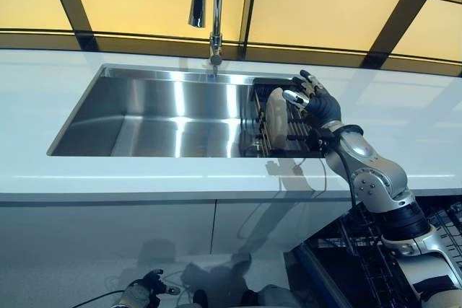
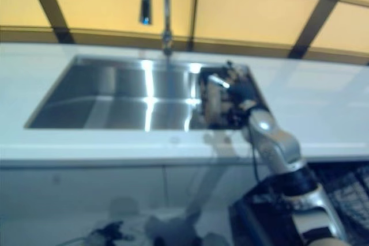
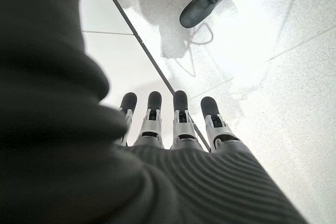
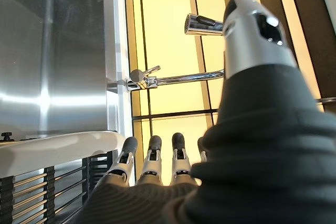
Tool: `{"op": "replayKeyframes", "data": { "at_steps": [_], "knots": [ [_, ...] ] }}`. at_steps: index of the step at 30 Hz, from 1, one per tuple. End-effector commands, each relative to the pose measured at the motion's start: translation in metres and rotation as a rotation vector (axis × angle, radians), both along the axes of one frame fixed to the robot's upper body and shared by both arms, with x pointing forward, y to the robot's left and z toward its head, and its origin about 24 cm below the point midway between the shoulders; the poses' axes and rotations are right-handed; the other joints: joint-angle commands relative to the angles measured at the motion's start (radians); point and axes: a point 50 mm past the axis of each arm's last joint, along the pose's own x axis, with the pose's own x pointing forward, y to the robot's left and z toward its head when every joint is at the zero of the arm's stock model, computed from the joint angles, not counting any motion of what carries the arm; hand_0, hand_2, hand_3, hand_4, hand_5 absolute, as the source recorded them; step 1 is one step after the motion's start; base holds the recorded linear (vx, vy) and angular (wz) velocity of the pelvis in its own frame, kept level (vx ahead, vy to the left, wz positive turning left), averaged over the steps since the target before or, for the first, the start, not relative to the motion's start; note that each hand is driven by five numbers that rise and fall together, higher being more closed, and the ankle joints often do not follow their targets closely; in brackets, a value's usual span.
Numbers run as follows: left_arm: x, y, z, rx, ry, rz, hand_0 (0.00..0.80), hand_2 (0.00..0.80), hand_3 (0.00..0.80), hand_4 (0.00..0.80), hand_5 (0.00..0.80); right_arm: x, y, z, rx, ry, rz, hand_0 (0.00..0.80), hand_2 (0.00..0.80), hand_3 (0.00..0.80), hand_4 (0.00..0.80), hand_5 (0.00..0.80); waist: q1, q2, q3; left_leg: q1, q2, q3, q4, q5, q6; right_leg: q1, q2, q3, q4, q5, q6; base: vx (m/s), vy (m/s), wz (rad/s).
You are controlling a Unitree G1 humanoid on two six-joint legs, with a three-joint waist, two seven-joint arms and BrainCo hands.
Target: Take plates into dishwasher
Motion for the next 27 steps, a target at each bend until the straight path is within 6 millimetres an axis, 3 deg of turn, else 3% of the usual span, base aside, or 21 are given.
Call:
{"op": "replayKeyframes", "data": {
  "at_steps": [1,15,27],
  "knots": [
    [0.017,-0.006,0.004,-0.015,-0.043,-0.016,0.000,0.000,0.000,0.000,0.000,0.009,0.008,0.035,0.057,-0.123,-0.010,0.000,0.000,0.000,0.000,0.000,0.022,-0.014,-0.052,0.036,-0.111,-0.005,-0.008,-0.081,-0.020,-0.086,0.038,-0.027,-0.056,0.303,-0.027,0.000,0.000,0.00],
    [0.011,-0.002,0.003,-0.007,-0.028,-0.016,0.000,0.000,0.000,0.000,0.000,0.023,-0.004,0.030,0.042,-0.069,-0.064,0.000,0.000,0.000,0.000,0.000,0.033,-0.013,-0.046,0.051,-0.112,-0.014,-0.008,-0.085,-0.019,-0.084,0.030,-0.048,-0.051,0.318,-0.020,0.003,-0.009,0.00],
    [0.018,-0.006,0.005,-0.017,-0.042,-0.042,0.000,0.000,0.000,0.000,0.000,0.033,-0.023,0.006,0.012,0.036,-0.075,0.000,0.000,0.000,0.000,0.000,0.034,-0.013,-0.036,0.059,-0.109,-0.014,-0.008,-0.088,-0.018,-0.093,0.022,-0.052,-0.027,0.328,-0.014,0.000,0.000,0.00]
  ]
}}
